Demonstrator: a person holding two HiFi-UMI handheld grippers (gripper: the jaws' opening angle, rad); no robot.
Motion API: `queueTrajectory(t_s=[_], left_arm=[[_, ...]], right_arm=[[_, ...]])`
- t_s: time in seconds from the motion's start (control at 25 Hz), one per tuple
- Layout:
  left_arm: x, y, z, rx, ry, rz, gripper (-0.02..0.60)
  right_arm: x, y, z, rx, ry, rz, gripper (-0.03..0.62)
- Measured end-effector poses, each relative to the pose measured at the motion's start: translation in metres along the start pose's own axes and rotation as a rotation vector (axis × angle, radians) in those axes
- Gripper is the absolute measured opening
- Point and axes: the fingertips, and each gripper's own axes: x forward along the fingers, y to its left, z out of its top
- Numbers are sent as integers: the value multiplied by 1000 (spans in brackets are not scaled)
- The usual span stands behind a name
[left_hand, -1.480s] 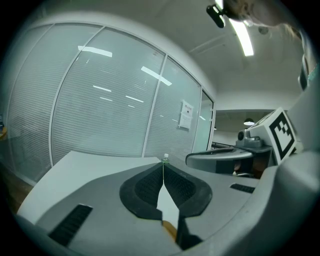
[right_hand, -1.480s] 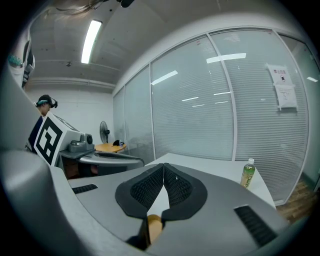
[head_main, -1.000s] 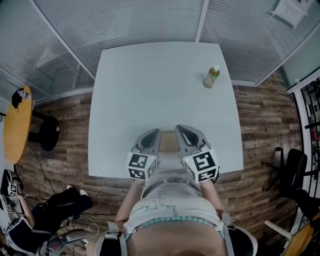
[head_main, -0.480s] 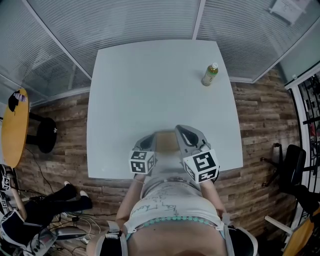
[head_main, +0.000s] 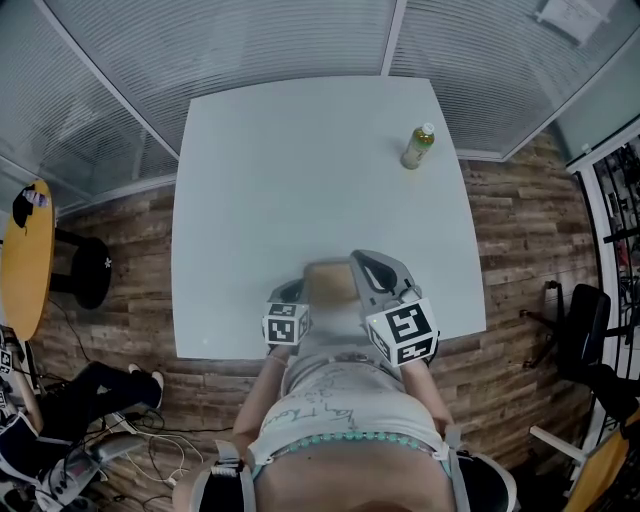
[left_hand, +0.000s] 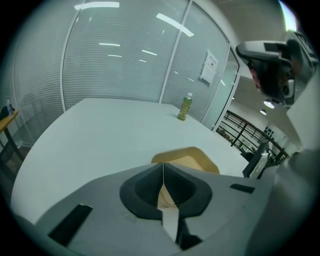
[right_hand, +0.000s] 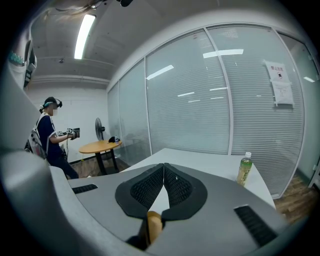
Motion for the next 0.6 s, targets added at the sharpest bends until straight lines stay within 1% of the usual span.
queueTrajectory(t_s=[0.12, 0.32, 0.36, 0.4, 0.52, 0.6], left_arm=[[3, 2, -7, -12, 11, -1, 5], [4, 8, -8, -25, 2, 3, 6], [5, 9, -8, -26, 3, 6, 41], [6, 10, -8, -26, 7, 9, 92], [8, 13, -11, -23, 24, 23, 113], [12, 15, -16, -43, 53, 24, 167]], right_arm=[[0, 0, -1, 0, 2, -3, 0], [2, 1, -4, -3, 10, -6, 0], [2, 0, -4, -3, 11, -6, 0], [2, 0, -4, -2, 12, -7, 0], [2, -1, -4, -2, 15, -9, 0], [1, -1, -5, -2, 17, -12, 0]])
